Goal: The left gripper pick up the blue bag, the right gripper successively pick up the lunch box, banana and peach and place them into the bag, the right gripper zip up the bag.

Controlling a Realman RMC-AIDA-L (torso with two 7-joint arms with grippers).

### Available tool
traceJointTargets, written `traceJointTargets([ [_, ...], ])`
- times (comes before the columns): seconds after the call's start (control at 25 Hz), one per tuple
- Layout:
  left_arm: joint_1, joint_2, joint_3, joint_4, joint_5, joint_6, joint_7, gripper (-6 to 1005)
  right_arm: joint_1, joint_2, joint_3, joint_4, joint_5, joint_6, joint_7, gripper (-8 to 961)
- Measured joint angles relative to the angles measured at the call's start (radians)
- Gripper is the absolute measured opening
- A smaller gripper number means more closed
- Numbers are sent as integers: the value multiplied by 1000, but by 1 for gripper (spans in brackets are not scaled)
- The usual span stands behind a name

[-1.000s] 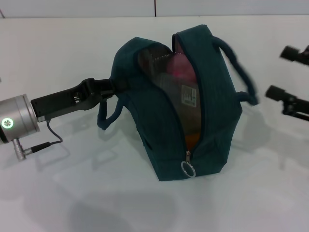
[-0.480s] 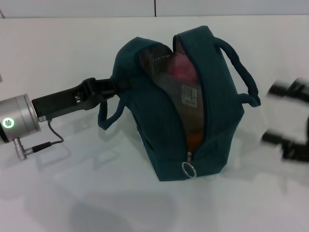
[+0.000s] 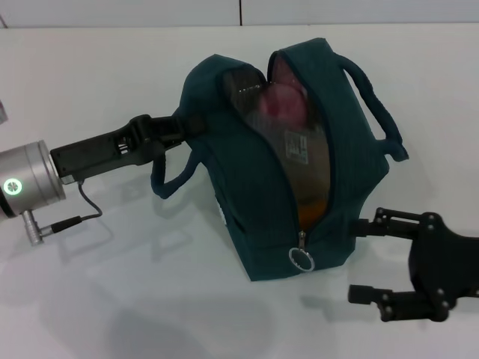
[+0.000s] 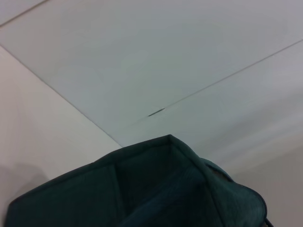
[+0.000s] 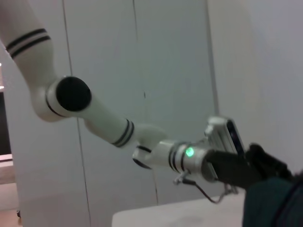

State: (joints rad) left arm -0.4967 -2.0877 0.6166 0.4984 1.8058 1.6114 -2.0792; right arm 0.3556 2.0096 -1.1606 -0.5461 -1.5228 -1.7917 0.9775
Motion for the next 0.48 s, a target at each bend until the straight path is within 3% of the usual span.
traceJointTargets([
  [0.48,-5,-2,0,0,-7,1,1,64,95,12,-84,154,0,164,-1,767],
])
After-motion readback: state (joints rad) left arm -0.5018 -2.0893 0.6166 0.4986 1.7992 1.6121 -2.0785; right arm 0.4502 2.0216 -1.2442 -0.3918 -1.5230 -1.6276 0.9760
